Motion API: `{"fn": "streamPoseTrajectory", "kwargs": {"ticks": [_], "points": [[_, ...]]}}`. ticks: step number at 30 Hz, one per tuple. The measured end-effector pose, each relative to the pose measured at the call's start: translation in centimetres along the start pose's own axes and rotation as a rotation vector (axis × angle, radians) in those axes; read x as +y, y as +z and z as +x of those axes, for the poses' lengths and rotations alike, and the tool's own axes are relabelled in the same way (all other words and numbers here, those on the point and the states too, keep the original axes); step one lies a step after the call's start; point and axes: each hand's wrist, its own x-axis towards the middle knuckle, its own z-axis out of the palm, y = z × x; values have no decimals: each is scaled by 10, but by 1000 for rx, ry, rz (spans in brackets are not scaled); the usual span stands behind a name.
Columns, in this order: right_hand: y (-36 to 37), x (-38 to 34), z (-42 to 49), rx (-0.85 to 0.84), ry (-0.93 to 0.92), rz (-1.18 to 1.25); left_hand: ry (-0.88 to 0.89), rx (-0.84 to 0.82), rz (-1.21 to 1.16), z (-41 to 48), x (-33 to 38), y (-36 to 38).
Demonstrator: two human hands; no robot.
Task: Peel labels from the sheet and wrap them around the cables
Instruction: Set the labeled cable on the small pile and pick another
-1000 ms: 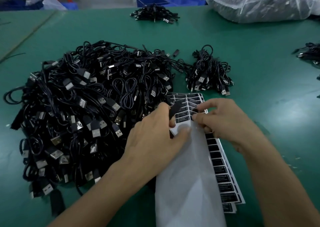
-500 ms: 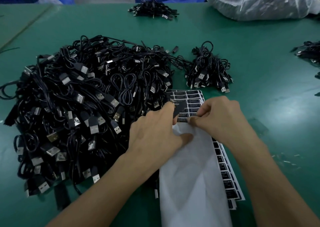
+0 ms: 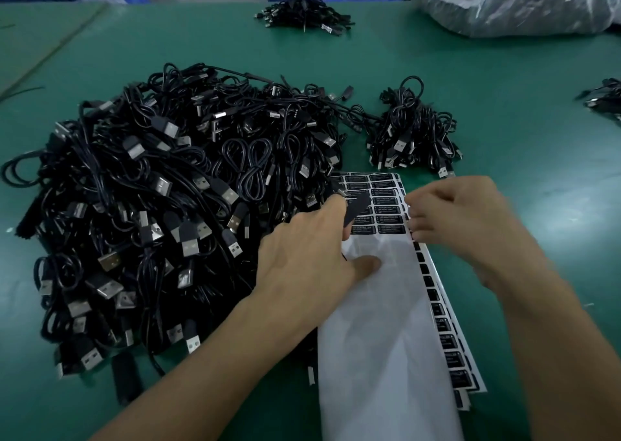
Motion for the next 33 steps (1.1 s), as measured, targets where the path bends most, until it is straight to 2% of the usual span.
{"fn": "streamPoseTrajectory", "kwargs": {"ticks": [2, 4, 13, 21, 27, 33], "points": [[-5, -5, 1, -55, 128, 232, 8, 27, 8, -1, 0, 0], [-8, -8, 1, -108, 188, 355, 6, 52, 14, -2, -1, 1], [-12, -10, 1, -187, 315, 639, -21, 42, -3, -1, -1, 1], [-6, -5, 0, -380, 140, 282, -102, 54, -251, 0, 1, -5], [-2, -13, -7, -459, 138, 501, -55, 150, -535, -1, 11, -11], [-3, -10, -7, -468, 91, 515, 19, 187, -536, 5, 18, -10]]}}
